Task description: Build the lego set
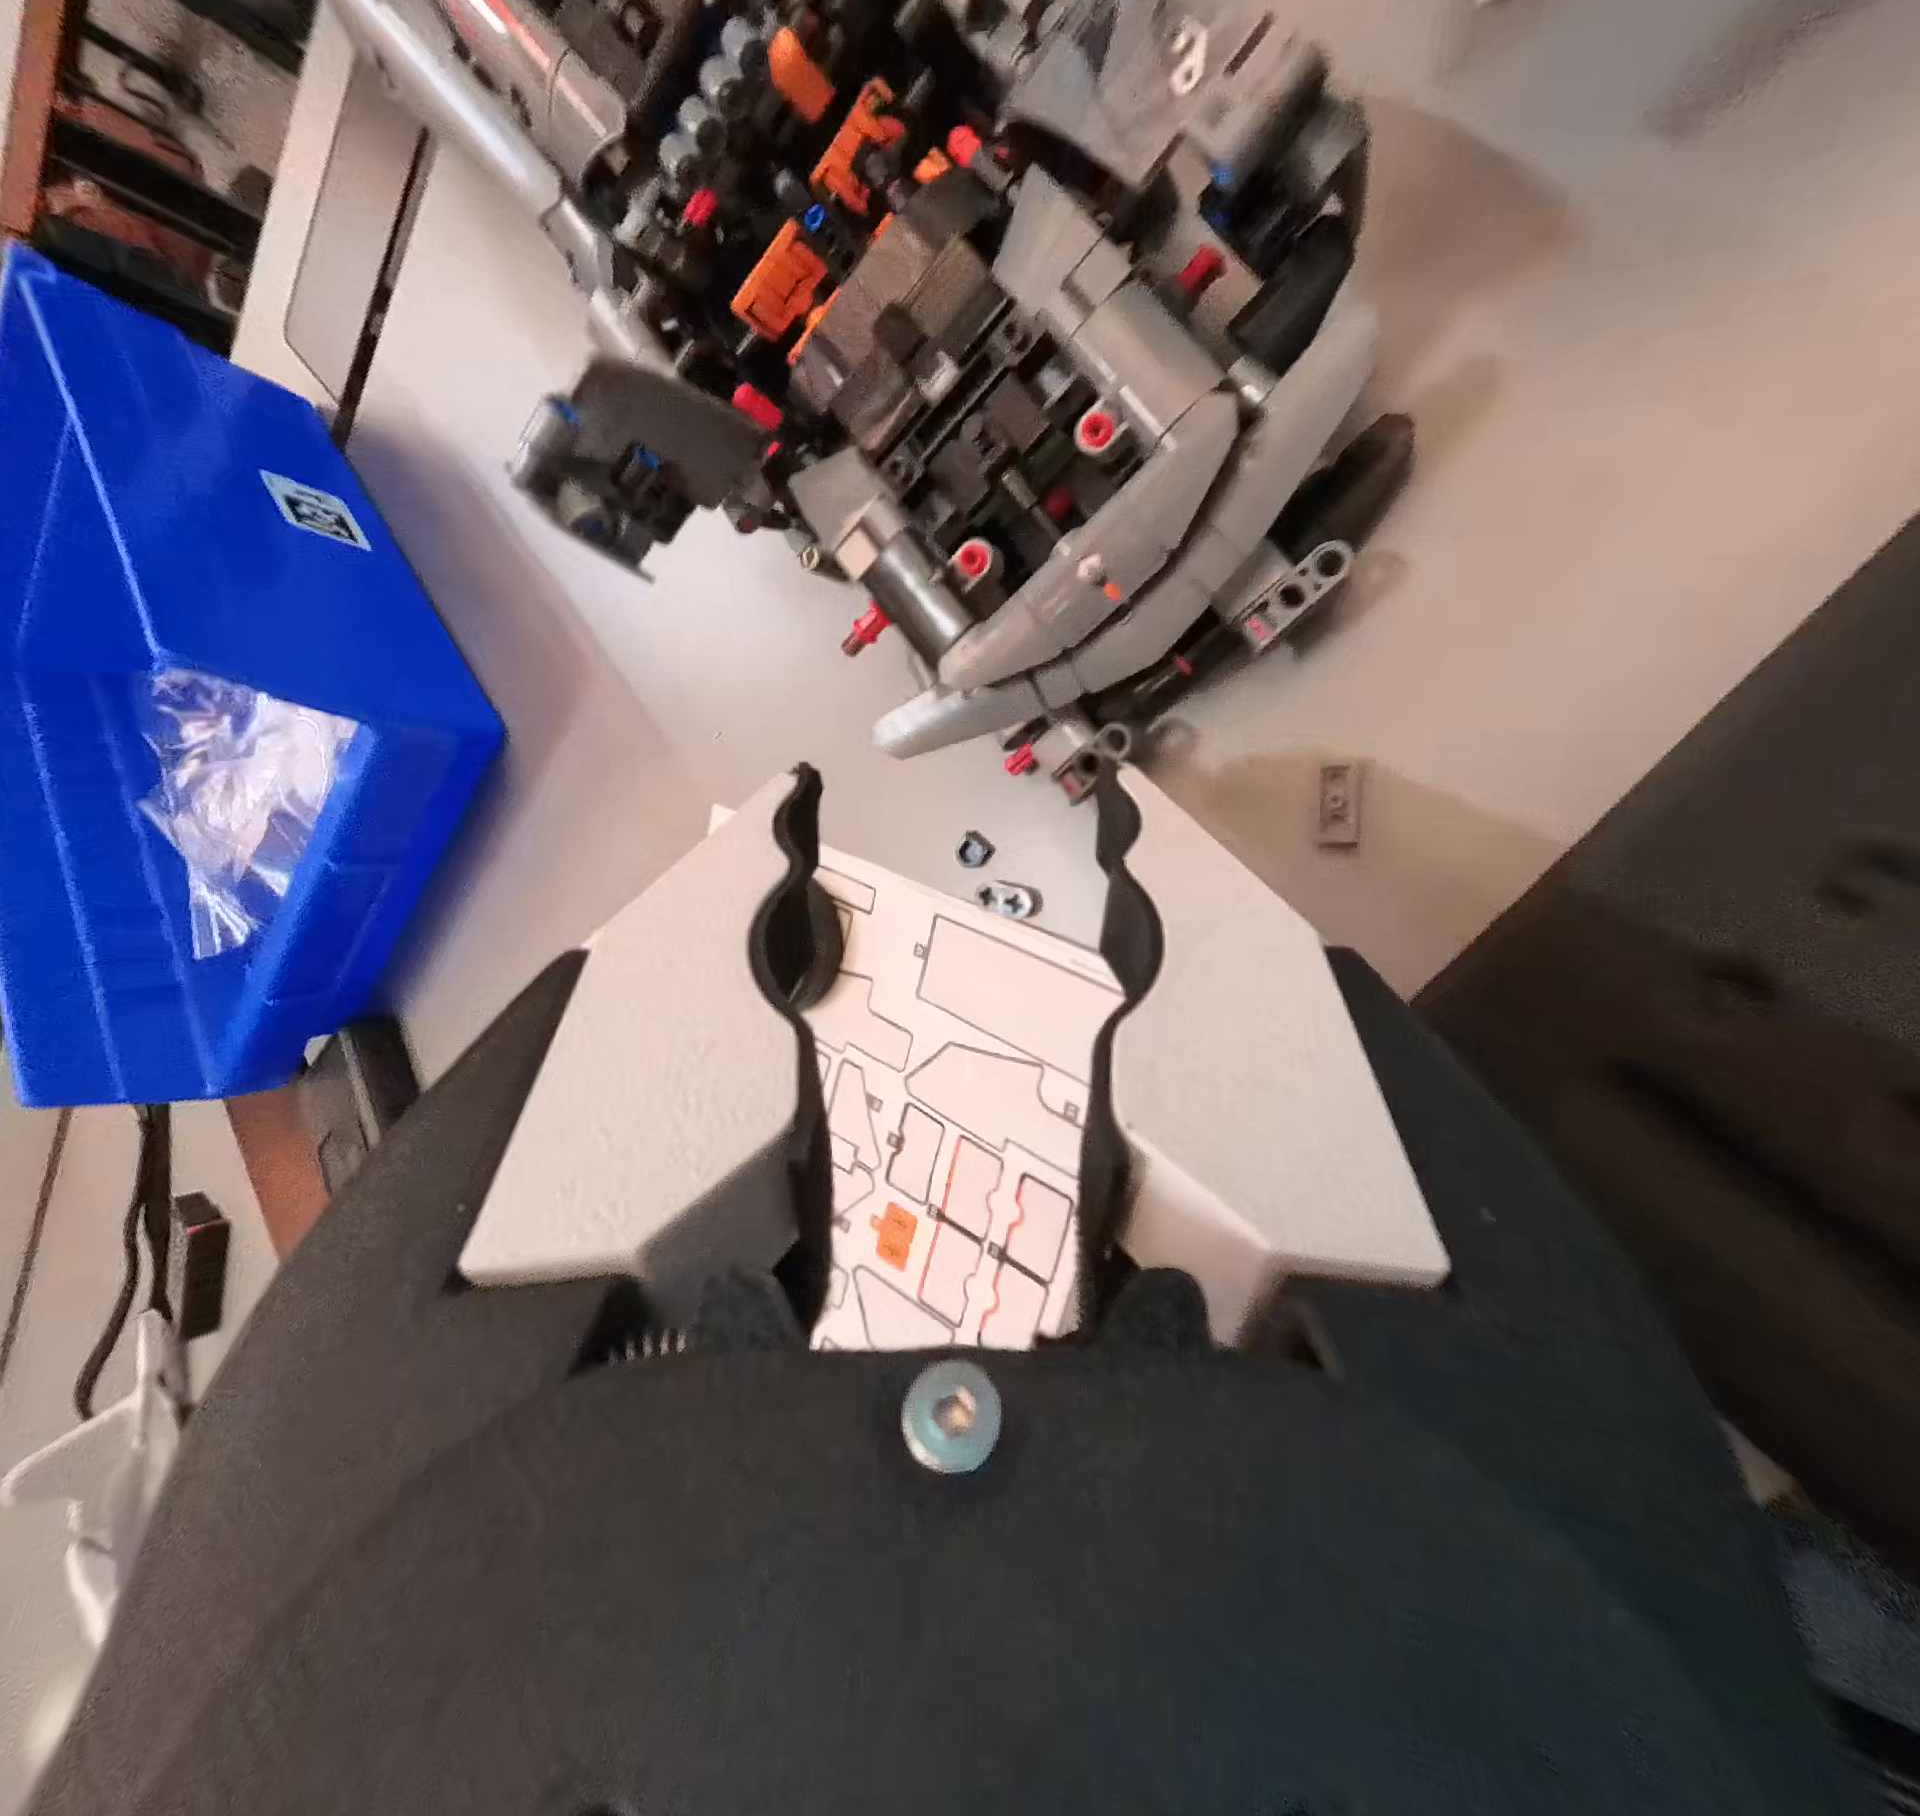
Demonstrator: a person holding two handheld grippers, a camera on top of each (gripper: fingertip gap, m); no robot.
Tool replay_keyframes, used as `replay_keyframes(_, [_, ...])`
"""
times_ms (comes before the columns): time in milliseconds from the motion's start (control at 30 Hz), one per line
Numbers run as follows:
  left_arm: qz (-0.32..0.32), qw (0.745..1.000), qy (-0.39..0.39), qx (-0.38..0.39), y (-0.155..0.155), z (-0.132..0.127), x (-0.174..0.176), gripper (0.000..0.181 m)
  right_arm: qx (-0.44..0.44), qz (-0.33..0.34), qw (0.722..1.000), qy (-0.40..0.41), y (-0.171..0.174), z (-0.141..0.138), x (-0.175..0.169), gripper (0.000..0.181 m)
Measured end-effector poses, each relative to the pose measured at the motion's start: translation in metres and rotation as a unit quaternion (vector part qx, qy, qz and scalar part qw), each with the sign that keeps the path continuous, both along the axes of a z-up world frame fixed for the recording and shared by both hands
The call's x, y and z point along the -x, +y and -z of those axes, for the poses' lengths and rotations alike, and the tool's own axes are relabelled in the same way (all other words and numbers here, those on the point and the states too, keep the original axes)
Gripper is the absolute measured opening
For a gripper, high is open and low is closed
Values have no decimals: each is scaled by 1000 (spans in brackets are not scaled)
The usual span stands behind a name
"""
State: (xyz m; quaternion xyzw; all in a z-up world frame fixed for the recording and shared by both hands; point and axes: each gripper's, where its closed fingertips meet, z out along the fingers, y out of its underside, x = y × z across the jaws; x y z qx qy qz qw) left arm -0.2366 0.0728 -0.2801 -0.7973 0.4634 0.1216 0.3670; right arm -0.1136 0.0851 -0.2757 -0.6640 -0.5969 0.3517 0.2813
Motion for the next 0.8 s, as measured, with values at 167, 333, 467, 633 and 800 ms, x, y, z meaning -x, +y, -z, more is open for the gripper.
replay_keyframes(167, [1,998,-51,20,4,13,2,52,11,9,1000,7,-2,2,15,43])
replay_keyframes(333, [5,994,-89,61,8,27,1,52,-17,21,999,-18,0,16,23,27])
replay_keyframes(467, [22,992,-100,69,8,35,-8,46,-12,22,1000,-11,1,13,22,25])
replay_keyframes(633, [34,991,-102,74,7,37,-15,40,14,27,1000,-5,6,9,14,25])
replay_keyframes(800, [38,991,-101,75,8,37,-17,40,24,27,999,-23,10,11,3,25])
